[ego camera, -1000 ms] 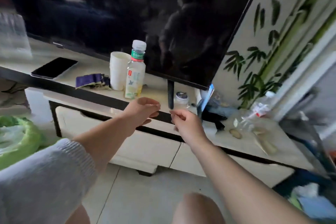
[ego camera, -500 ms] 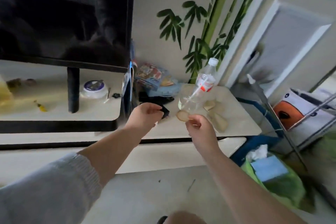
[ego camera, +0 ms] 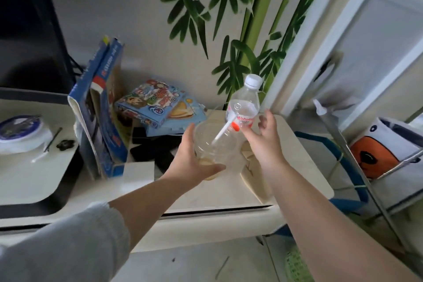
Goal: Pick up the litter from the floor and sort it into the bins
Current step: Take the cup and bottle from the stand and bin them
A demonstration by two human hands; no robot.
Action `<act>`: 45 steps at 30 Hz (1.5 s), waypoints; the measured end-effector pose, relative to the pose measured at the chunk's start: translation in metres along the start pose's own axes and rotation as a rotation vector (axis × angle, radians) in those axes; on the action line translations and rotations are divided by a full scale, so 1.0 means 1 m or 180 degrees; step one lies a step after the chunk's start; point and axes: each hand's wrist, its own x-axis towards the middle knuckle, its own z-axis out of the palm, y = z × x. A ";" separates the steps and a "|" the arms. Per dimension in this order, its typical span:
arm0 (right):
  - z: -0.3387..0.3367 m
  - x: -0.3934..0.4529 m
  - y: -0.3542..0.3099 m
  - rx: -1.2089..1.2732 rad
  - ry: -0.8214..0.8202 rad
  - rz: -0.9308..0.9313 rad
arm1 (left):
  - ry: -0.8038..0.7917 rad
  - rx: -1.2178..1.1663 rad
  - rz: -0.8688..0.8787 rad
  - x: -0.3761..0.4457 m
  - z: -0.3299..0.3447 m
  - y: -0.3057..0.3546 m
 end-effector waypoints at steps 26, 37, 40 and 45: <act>0.018 -0.162 -0.087 0.0381 -0.0637 -0.1136 | 0.0328 -0.0475 0.0490 -0.183 -0.158 0.023; 0.205 -0.327 -0.166 0.0698 -0.2034 -0.1452 | 0.1821 -0.0469 -0.0018 -0.380 -0.338 -0.026; 0.271 -0.374 -0.184 0.0698 -0.2428 -0.1531 | 0.2339 -0.0497 -0.0187 -0.438 -0.387 -0.045; 0.370 -0.436 -0.203 0.0690 -0.2940 -0.1650 | 0.3429 -0.0595 -0.0447 -0.502 -0.454 -0.087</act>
